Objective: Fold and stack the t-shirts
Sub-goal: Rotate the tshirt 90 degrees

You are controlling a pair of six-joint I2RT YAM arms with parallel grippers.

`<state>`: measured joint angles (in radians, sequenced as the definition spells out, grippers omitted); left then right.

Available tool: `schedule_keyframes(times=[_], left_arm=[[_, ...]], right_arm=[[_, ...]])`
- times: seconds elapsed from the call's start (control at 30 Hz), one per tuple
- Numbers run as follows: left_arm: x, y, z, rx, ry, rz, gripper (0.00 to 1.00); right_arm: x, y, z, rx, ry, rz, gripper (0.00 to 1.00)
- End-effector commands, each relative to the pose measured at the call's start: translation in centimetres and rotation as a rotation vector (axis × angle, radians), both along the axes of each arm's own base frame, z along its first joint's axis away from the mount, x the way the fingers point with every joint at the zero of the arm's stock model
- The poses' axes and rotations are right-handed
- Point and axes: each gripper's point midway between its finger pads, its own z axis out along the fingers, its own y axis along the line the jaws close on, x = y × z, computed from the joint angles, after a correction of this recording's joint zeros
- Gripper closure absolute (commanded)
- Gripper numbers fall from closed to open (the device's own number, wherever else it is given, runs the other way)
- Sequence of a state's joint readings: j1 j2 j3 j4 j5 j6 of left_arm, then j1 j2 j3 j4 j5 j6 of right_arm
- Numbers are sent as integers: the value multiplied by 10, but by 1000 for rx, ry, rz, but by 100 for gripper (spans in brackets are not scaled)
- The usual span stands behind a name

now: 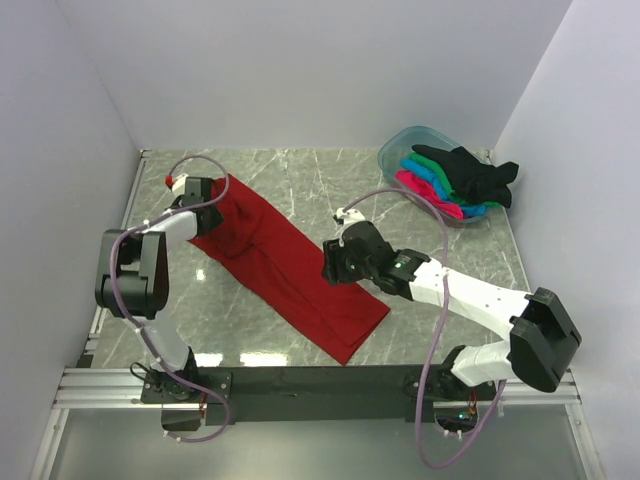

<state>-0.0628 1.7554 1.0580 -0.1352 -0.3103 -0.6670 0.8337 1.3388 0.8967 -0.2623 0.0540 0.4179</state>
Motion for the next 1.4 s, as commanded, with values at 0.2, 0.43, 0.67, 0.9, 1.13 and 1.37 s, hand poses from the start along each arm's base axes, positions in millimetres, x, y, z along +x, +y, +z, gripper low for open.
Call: schedule_keyframes(times=[0.2, 0.43, 0.67, 0.9, 1.13, 1.37], left_arm=[[23, 21, 6, 37, -27, 45, 52], [30, 29, 2, 33, -10, 41, 53], [36, 28, -3, 32, 15, 24, 62], [34, 45, -2, 49, 16, 49, 88], [23, 53, 8, 58, -18, 63, 99], [10, 63, 29, 81, -78, 101, 100]], right_arm=[[-5, -3, 11, 37, -31, 1, 40], [-7, -1, 8, 37, -19, 8, 40], [-7, -3, 7, 33, -18, 3, 40], [-7, -2, 4, 24, -11, 1, 40], [-6, -3, -2, 10, 0, -16, 40], [-7, 2, -6, 7, 16, -1, 40]])
